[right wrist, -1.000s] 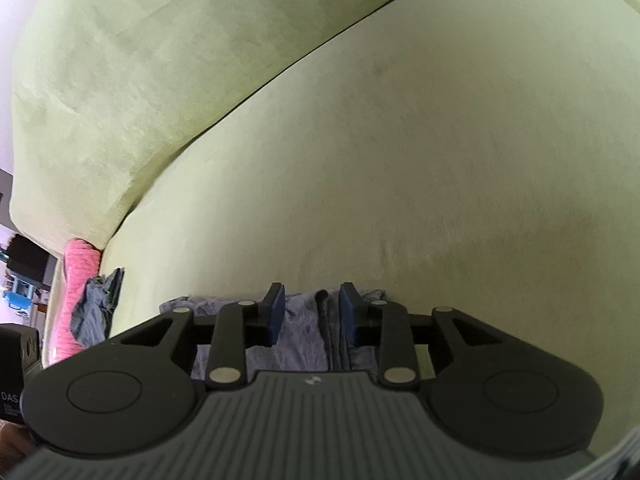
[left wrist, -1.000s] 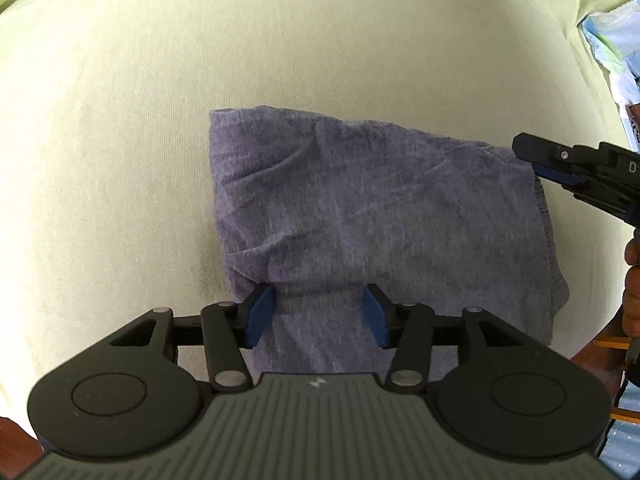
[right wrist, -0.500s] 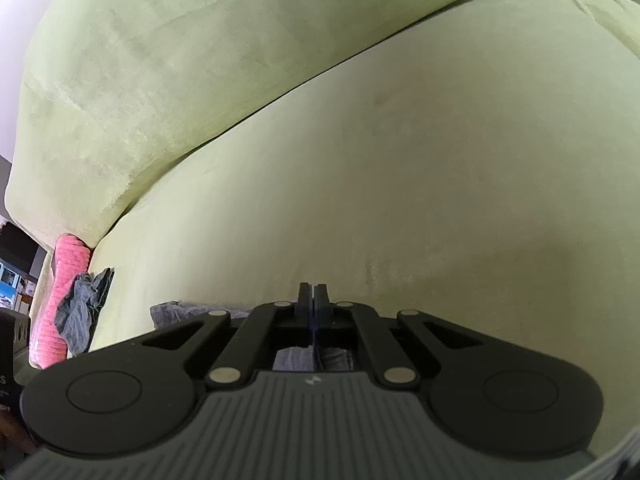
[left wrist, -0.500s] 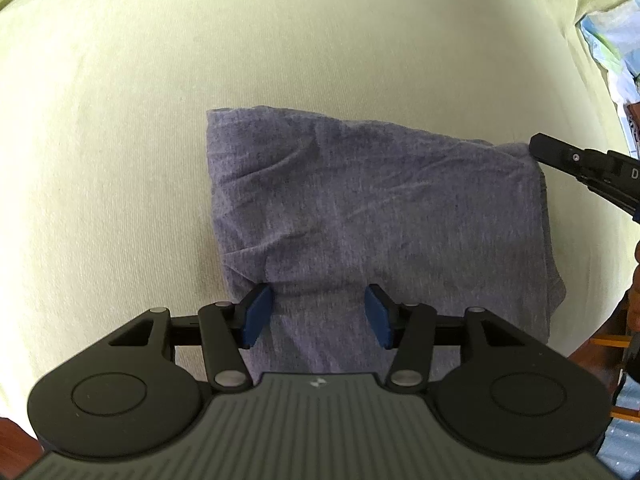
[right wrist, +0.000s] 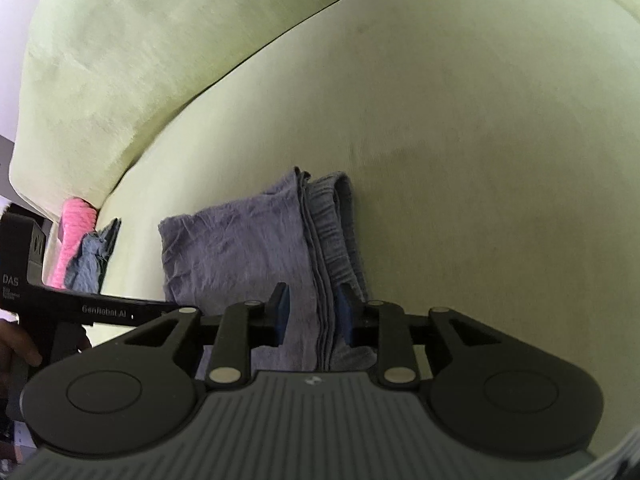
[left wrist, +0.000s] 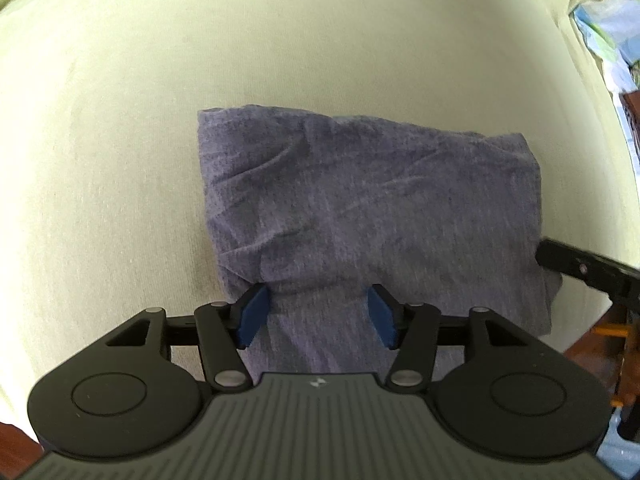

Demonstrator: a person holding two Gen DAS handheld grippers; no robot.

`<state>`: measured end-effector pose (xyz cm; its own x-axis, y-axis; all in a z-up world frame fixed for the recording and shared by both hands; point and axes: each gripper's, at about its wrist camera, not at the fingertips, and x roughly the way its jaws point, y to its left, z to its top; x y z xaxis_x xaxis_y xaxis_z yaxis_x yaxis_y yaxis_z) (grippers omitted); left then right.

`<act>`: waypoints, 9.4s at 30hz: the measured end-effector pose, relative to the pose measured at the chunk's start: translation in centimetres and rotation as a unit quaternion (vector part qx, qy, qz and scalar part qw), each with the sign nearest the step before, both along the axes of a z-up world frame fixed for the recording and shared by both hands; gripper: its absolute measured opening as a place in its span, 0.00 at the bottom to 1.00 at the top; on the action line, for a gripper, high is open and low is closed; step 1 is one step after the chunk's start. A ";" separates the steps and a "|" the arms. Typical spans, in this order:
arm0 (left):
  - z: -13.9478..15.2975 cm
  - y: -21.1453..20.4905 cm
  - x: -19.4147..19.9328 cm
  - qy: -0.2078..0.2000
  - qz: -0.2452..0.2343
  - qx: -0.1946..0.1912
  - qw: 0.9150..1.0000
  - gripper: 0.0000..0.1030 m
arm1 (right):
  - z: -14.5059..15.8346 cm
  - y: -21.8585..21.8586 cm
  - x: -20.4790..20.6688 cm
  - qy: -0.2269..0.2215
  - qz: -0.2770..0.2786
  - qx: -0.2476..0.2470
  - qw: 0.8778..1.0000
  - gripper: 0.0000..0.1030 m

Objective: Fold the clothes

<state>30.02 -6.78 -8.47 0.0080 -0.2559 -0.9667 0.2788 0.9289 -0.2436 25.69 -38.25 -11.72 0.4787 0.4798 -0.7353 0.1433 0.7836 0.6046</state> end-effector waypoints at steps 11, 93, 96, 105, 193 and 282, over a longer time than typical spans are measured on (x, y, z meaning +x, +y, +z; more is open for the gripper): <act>3.7 -11.4 4.2 -0.089 -0.361 -0.063 0.926 0.55 | -0.4 -0.7 -2.8 0.007 -0.036 0.031 0.999 0.26; 3.5 -16.9 10.2 -0.020 -0.652 -0.156 0.742 0.05 | 2.8 4.1 -10.4 -0.026 -0.252 -0.101 0.962 0.02; 3.2 -17.1 10.3 -0.021 -0.652 -0.153 0.742 0.05 | 2.9 4.0 -10.5 -0.025 -0.257 -0.102 0.961 0.02; 1.5 -18.1 11.7 -0.018 -0.600 -0.115 0.792 0.51 | 0.7 3.6 -9.7 0.040 -0.270 -0.105 0.956 0.32; 1.4 2.3 6.0 -0.138 -0.044 -0.074 0.987 0.36 | 2.9 5.5 8.8 -0.097 0.168 -0.205 0.959 0.05; -3.8 -1.0 -7.5 -0.180 0.339 0.041 0.922 0.11 | 2.6 23.7 19.2 -0.152 0.575 -0.109 0.797 0.00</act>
